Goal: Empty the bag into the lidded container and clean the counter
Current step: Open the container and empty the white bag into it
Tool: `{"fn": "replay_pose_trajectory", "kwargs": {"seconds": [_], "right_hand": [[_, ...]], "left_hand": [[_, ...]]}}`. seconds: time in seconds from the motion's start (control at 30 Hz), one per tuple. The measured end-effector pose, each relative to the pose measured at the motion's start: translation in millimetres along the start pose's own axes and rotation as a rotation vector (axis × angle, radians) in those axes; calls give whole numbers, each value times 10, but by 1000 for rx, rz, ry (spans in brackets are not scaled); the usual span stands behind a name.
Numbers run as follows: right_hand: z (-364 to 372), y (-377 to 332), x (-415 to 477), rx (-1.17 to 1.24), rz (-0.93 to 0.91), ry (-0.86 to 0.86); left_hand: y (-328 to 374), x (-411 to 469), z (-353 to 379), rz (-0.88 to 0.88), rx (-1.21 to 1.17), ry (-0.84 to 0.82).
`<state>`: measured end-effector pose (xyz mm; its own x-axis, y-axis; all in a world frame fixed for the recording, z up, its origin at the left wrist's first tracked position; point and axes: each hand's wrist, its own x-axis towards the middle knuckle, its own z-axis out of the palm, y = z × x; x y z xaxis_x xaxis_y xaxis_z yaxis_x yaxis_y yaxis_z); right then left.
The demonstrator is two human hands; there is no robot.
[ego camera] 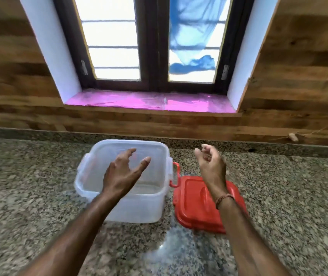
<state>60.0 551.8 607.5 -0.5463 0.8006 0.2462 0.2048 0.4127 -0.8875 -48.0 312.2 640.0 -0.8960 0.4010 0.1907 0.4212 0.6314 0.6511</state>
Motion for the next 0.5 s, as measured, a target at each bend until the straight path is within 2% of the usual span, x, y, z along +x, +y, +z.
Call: {"fn": "replay_pose_trajectory", "kwargs": {"seconds": [0.13,0.3,0.5], "right_hand": [[757,-845,-374,51,-141,-144],[1745,-1677,-900,80,-263,-306],[2908,-2776,-1076,60,-410,-409]], "left_hand": [[-670,-31,-914,10,7,83],[-1583,-76,-1997,-78,72,181],[-2318,182,-3191,-134,216,298]]}}
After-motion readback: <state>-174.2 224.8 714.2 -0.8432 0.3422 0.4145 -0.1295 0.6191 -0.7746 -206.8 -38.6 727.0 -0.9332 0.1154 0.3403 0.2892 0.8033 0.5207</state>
